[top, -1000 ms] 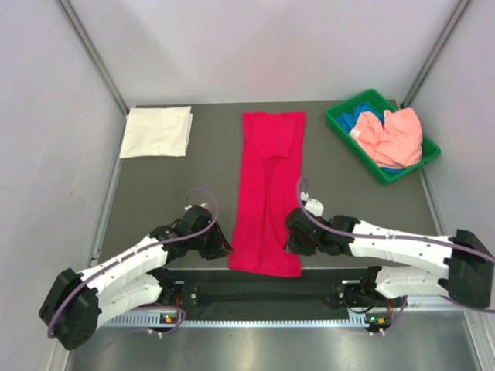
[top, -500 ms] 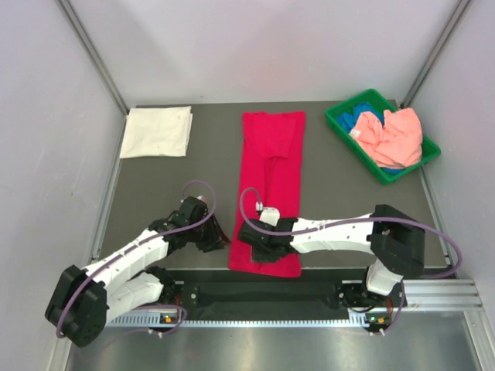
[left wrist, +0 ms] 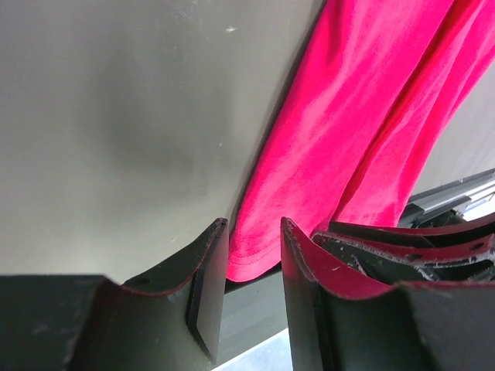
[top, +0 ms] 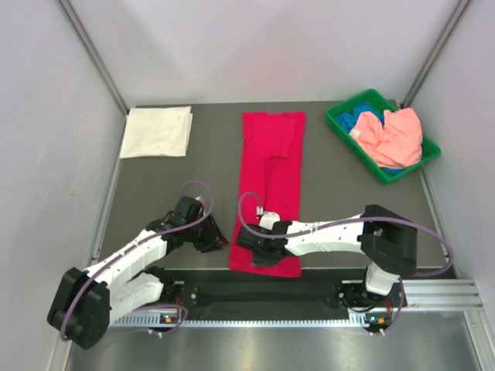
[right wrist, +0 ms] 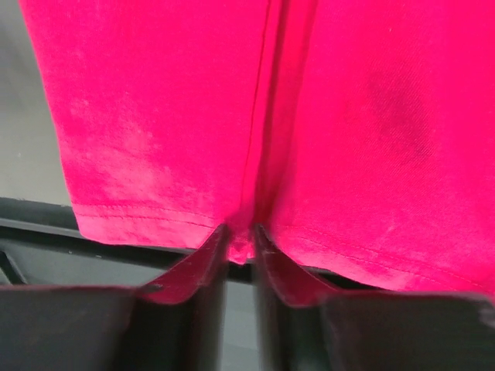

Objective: Fold and stack the t-shirts
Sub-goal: Fold the tshirt

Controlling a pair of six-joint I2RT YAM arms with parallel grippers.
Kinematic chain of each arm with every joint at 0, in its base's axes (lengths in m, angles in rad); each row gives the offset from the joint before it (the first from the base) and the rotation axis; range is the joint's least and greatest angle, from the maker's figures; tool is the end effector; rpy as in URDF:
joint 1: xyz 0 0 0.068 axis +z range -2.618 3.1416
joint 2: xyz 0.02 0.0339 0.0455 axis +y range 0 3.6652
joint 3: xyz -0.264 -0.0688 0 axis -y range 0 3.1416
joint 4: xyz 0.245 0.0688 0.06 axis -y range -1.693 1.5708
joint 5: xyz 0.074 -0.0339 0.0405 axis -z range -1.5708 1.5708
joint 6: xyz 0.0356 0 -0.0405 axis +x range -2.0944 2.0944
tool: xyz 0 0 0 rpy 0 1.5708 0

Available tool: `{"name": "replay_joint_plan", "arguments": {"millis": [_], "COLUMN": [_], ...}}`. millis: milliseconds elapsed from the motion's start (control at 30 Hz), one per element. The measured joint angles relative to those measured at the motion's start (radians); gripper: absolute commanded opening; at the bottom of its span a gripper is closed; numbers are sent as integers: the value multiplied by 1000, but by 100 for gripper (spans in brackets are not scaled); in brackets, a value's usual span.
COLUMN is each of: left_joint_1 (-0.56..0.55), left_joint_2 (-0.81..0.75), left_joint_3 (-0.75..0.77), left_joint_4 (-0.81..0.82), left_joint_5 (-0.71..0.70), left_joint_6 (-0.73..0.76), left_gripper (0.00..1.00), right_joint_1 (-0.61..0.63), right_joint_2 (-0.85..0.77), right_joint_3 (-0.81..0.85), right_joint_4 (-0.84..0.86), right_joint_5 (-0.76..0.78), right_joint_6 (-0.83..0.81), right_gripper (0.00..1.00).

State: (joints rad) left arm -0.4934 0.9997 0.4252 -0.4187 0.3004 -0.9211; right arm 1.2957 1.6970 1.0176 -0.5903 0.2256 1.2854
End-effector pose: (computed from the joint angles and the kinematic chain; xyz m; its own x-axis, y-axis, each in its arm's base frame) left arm 0.1487 -0.0919 0.1624 -0.9199 -0.3689 -0.1329 -0.2278 0.7786 -0.5847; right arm 0.0929 0.2998 0.1643 -0.9558 0.0565 -0.2885 -0.0101 0.9744 0.2244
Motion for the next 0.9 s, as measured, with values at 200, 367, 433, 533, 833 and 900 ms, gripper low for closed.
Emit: {"name": "replay_joint_plan", "arguments": {"millis": [200,367,433,533,833,900], "left_joint_1": [1,1,1,1,1,1], "left_joint_2": [0,0,0,0,-27,-29], "left_joint_3": [0,0,0,0,-34,-45], "left_joint_4": [0,-2,-3,-2,10,17], "left_joint_5": [9,13,24,45,90,100], "left_joint_6": [5,12,18,26,27,27], "left_gripper": [39,42,45,47,46,46], "right_joint_1": [0,1,5,18,31,31], "right_joint_2": [-2,-39,-74,-123,-148,-148], "right_joint_3": [7,11,8,-10,-72,-84], "right_joint_4": [6,-3,-1,5,-4,-5], "right_joint_5": [5,10,13,20,50,55], "right_joint_6": [-1,2,11,30,66,73], "right_gripper": [0,0,0,0,0,0]}}
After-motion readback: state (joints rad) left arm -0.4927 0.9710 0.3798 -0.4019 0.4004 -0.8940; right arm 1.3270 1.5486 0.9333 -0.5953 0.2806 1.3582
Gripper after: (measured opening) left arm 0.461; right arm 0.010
